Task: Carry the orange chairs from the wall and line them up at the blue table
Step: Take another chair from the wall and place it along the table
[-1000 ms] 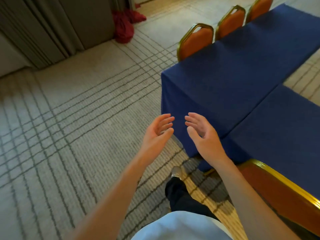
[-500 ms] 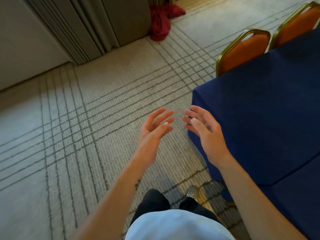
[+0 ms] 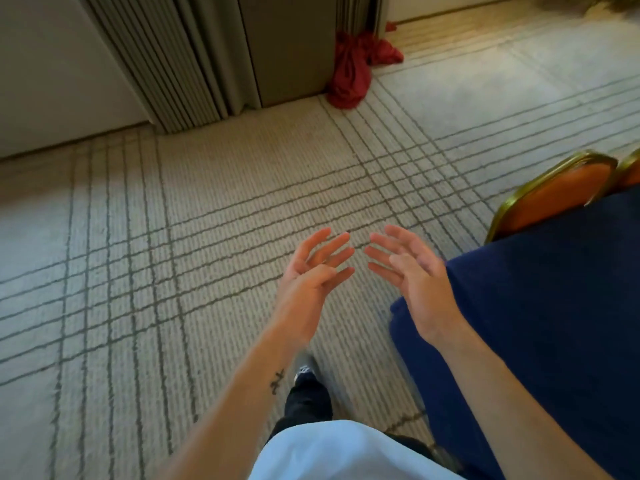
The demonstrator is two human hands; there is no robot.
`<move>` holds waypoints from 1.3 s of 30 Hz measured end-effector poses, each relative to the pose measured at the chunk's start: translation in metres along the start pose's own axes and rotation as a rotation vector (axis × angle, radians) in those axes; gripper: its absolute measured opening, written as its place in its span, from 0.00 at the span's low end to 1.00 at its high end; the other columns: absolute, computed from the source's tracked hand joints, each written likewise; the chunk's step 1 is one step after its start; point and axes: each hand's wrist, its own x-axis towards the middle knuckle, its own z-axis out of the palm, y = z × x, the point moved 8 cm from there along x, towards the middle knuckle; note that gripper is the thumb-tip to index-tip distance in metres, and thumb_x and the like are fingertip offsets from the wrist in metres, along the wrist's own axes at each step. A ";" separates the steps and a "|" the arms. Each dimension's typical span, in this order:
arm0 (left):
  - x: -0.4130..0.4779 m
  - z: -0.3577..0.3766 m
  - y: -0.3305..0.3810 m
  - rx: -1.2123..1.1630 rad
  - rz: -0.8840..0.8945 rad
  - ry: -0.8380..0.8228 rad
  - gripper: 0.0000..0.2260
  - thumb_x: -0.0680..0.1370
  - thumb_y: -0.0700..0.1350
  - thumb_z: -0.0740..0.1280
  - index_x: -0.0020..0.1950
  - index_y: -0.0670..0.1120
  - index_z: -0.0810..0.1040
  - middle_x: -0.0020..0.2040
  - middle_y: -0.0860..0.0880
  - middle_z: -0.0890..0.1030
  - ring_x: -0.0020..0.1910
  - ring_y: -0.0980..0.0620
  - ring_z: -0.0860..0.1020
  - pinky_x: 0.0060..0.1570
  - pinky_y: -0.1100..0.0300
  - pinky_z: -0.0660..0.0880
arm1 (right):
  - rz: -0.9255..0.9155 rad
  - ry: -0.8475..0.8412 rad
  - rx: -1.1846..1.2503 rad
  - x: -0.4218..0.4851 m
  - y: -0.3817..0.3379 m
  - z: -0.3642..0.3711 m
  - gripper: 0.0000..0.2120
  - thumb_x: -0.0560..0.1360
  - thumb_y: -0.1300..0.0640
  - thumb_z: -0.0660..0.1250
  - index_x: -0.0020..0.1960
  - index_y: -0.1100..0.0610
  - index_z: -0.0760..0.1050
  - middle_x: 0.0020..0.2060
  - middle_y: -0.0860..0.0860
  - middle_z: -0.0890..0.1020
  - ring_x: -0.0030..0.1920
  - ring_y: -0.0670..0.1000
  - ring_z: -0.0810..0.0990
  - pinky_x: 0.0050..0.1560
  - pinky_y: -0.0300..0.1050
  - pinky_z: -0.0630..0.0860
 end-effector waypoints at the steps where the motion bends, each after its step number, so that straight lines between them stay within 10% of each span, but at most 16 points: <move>1: 0.012 -0.002 0.010 -0.018 0.000 -0.006 0.26 0.79 0.25 0.57 0.74 0.43 0.71 0.68 0.43 0.80 0.68 0.42 0.78 0.71 0.38 0.70 | -0.003 -0.019 -0.010 0.012 -0.007 0.013 0.17 0.84 0.66 0.57 0.70 0.57 0.72 0.62 0.53 0.82 0.62 0.53 0.82 0.68 0.57 0.75; 13: 0.174 -0.013 0.114 -0.104 -0.001 -0.072 0.31 0.75 0.21 0.51 0.74 0.41 0.71 0.68 0.41 0.80 0.68 0.41 0.78 0.69 0.41 0.72 | -0.073 -0.030 -0.003 0.177 -0.070 0.090 0.17 0.83 0.68 0.57 0.69 0.58 0.73 0.62 0.53 0.83 0.63 0.53 0.82 0.67 0.56 0.75; 39: 0.638 0.244 0.109 0.074 -0.204 -0.220 0.30 0.74 0.24 0.50 0.73 0.41 0.71 0.68 0.41 0.80 0.67 0.40 0.79 0.64 0.44 0.76 | -0.041 0.328 0.343 0.593 -0.164 -0.137 0.19 0.82 0.70 0.53 0.66 0.60 0.76 0.60 0.54 0.84 0.62 0.55 0.83 0.63 0.54 0.76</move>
